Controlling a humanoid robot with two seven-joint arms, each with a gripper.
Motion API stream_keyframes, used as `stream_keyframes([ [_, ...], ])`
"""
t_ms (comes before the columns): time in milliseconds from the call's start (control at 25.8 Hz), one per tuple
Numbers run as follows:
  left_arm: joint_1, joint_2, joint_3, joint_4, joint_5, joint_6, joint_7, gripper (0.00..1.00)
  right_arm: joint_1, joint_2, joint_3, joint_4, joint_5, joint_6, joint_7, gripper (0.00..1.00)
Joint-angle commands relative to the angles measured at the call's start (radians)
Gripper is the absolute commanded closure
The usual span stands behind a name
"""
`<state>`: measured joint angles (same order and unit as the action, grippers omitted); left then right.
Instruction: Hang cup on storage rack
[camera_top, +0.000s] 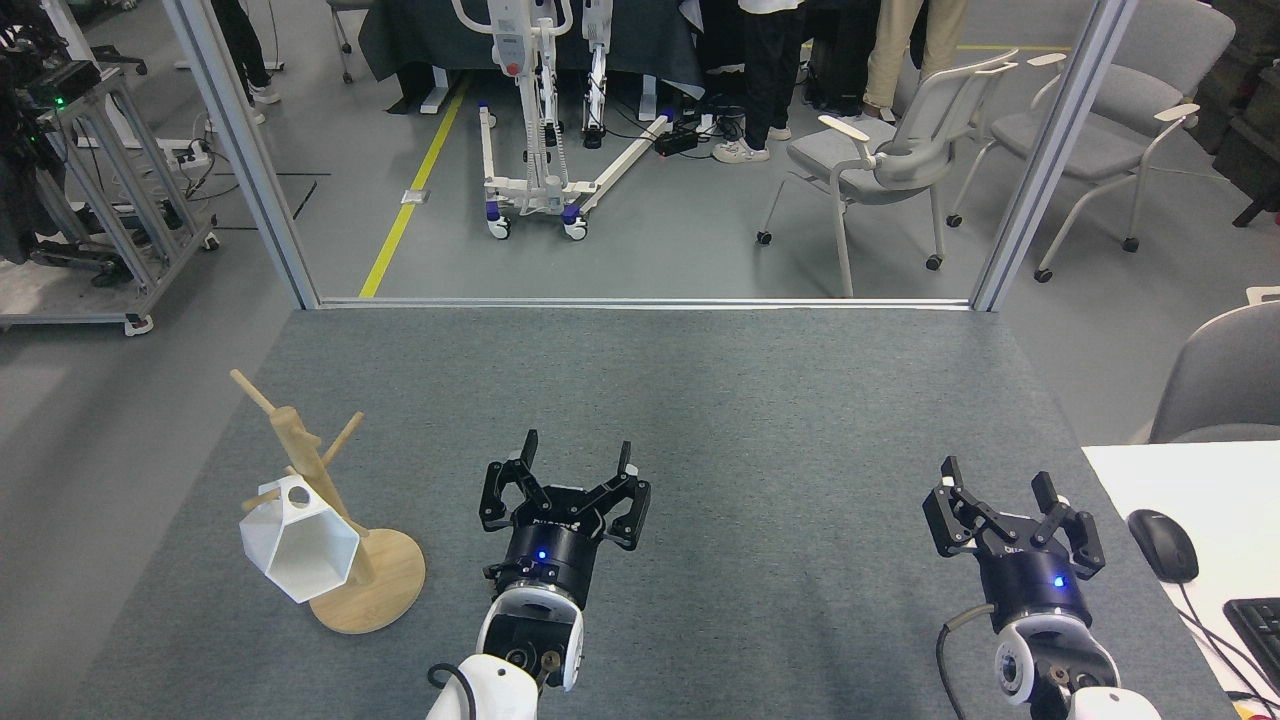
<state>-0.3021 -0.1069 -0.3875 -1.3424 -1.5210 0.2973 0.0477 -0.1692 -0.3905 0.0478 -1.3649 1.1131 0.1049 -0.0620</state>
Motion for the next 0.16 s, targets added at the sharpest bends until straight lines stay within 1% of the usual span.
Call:
stream_keyframes([
  [0,-0.006,0.003,0.002,0.012,0.024,-0.003,0.001,0.00,-0.001,-0.004,-0.002,0.000,-0.038,-0.002,-0.001,0.00],
  [39,-0.012,0.004,0.007,0.031,0.033,-0.009,0.004,0.00,-0.001,-0.005,-0.002,0.000,-0.038,-0.001,-0.001,0.00],
  [116,-0.028,0.030,0.030,0.060,0.055,-0.027,0.004,0.00,-0.001,-0.005,-0.002,0.000,-0.039,-0.001,-0.001,0.00],
])
